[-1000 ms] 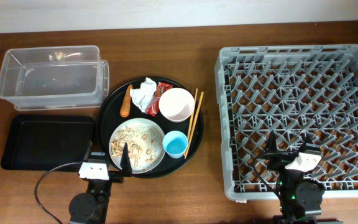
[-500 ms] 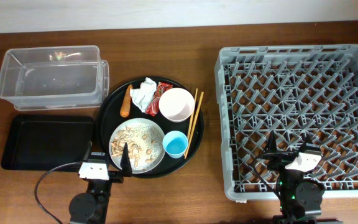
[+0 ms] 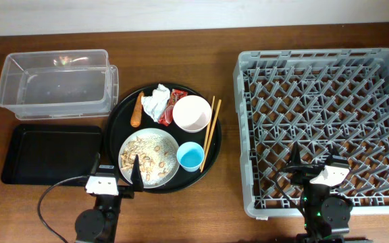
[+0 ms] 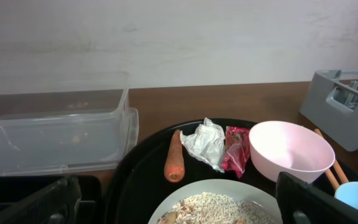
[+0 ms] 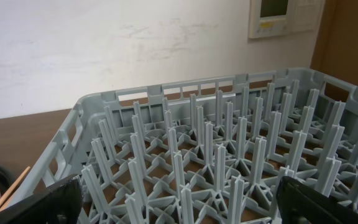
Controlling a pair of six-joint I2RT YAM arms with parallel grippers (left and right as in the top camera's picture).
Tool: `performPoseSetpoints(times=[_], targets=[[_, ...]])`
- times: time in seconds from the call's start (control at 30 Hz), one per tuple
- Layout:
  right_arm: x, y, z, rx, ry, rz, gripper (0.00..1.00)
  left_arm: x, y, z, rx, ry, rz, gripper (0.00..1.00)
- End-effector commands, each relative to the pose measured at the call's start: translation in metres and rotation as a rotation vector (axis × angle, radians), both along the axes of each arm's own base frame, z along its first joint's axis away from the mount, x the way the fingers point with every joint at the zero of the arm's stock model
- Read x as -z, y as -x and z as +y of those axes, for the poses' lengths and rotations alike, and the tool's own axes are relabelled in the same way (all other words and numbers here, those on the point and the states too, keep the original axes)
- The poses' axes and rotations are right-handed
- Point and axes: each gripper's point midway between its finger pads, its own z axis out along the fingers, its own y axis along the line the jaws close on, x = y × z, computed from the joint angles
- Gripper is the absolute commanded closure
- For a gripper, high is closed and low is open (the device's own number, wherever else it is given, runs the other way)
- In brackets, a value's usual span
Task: Sort waste into correct bins and load items into the dishwasher rack
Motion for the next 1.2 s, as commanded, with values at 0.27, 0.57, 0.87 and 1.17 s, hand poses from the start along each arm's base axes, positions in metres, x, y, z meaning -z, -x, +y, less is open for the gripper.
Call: performPoseSetpoints(times=[0.27, 0.57, 0.87, 1.17], targets=[[0.003, 0.001, -0.003, 0.012, -0.003, 0.007, 0.02, 0.002, 0.000, 0.000, 0.003, -0.012, 0.003, 0.01], [0.003, 0.001, -0.003, 0.013, -0.003, 0.007, 0.02, 0.002, 0.000, 0.000, 0.003, -0.012, 0.003, 0.01], [0.003, 0.001, -0.003, 0.013, -0.003, 0.007, 0.02, 0.001, 0.000, 0.000, 0.003, -0.011, -0.001, 0.01], [0.000, 0.000, -0.003, 0.012, -0.004, -0.007, 0.02, 0.003, 0.005, -0.027, 0.161, -0.001, 0.008, 0.01]])
